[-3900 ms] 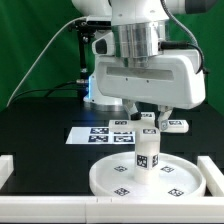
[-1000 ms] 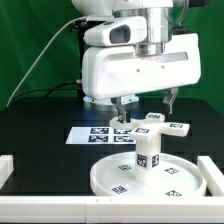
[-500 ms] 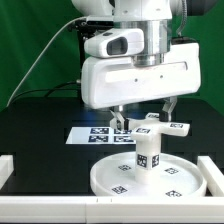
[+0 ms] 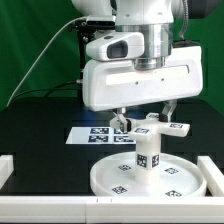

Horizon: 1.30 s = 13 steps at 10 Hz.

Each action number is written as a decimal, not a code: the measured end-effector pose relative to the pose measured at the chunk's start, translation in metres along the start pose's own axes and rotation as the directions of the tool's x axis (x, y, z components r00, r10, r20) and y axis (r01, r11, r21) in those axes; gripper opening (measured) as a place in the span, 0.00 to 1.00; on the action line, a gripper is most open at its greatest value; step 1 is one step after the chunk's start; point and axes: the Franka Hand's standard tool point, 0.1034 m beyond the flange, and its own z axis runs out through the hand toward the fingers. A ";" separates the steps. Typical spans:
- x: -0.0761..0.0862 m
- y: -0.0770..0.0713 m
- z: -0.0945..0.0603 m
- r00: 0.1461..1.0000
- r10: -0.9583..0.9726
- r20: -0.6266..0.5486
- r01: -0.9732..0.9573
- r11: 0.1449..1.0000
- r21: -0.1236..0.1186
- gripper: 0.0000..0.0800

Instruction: Assemble round table

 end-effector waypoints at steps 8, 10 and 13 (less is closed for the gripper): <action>0.004 -0.006 0.000 0.825 0.565 -0.012 -0.565 0.825 0.002 0.55; 0.004 -0.007 0.000 0.664 0.748 -0.016 -0.748 0.664 0.007 0.55; 0.005 -0.007 0.000 0.430 0.903 -0.014 -0.903 0.430 0.015 0.55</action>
Offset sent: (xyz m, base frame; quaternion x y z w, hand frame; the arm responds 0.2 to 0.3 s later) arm 0.0000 0.0000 0.0000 0.0000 0.0000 0.1938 0.9810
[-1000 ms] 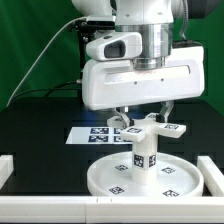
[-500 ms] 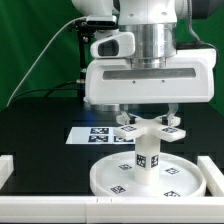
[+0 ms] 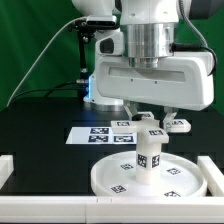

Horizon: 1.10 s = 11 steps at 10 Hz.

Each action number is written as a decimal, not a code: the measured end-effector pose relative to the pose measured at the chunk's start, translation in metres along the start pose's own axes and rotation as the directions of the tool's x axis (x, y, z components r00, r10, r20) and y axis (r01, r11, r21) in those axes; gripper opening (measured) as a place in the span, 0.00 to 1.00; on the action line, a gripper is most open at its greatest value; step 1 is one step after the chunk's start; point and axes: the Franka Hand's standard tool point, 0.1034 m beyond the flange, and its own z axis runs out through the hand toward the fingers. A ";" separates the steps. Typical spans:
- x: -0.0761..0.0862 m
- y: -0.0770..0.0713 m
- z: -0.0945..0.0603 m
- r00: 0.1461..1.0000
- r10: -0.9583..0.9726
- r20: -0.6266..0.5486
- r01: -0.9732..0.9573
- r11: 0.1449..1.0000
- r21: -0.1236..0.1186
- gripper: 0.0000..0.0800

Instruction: Assemble round table

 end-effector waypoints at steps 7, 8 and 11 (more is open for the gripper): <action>0.001 0.002 0.000 0.872 0.487 0.042 -0.488 0.872 0.029 0.55; 0.001 0.002 0.000 0.882 0.470 0.041 -0.472 0.881 0.030 0.55; 0.000 -0.005 -0.022 0.927 0.371 0.055 -0.374 0.926 0.050 0.75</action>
Offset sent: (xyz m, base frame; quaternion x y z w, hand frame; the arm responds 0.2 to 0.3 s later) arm -0.0003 -0.0051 -0.0021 0.0473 -0.0124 0.2012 0.9783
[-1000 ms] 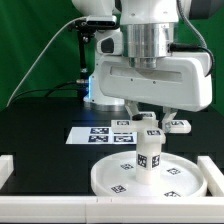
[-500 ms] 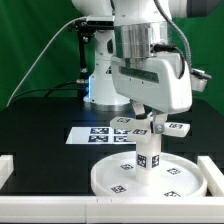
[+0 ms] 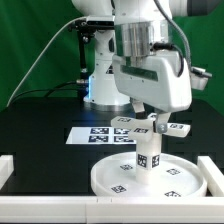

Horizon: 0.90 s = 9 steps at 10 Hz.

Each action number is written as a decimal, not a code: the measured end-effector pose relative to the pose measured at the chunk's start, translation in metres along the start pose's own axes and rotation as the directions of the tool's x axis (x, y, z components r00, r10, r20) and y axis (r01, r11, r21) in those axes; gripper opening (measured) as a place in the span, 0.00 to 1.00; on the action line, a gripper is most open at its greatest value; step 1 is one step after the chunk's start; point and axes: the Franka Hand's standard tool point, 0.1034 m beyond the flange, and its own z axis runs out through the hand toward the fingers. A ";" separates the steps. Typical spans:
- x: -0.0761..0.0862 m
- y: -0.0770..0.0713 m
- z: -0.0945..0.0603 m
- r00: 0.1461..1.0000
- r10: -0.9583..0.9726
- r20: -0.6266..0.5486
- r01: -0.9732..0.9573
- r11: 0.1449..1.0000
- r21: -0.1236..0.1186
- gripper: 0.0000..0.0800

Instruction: Assemble round table

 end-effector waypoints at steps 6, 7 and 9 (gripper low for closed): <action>-0.002 -0.005 -0.013 0.772 -0.635 -0.010 0.635 0.772 -0.001 0.81; -0.001 -0.004 -0.013 0.730 -0.683 -0.010 0.683 0.730 -0.002 0.81; 0.000 -0.004 -0.012 0.649 -0.761 -0.009 0.761 0.649 -0.004 0.81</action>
Offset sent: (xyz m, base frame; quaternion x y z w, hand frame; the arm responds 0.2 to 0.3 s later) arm 0.0053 -0.0002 0.0030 0.0034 -0.0021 -0.3166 0.9485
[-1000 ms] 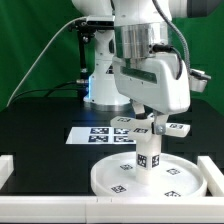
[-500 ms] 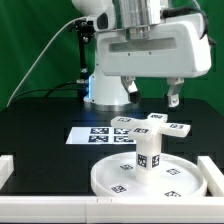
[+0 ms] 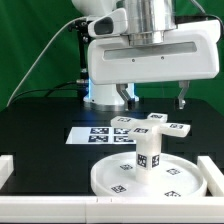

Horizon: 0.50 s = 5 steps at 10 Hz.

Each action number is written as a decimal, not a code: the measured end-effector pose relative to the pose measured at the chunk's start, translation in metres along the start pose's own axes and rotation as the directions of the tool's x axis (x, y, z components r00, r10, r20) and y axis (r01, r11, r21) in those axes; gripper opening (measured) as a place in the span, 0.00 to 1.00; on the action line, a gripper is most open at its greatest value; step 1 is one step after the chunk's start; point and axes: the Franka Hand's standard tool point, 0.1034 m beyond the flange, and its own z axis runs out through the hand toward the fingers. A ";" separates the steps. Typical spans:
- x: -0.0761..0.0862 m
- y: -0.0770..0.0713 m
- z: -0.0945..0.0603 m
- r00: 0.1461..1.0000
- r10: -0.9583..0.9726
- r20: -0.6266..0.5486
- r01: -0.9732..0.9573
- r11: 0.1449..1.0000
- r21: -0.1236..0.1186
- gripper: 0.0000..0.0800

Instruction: Assemble round table

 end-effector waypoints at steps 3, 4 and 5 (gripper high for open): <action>0.001 0.006 0.010 0.861 -0.509 0.018 0.509 0.859 -0.050 0.81; 0.001 0.006 0.013 0.796 -0.604 0.020 0.604 0.795 -0.055 0.81; 0.001 0.007 0.013 0.779 -0.627 0.023 0.627 0.777 -0.056 0.81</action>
Offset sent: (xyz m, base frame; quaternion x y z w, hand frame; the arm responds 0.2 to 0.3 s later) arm -0.0019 0.0129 -0.0164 -0.0003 0.0216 -0.3715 0.9282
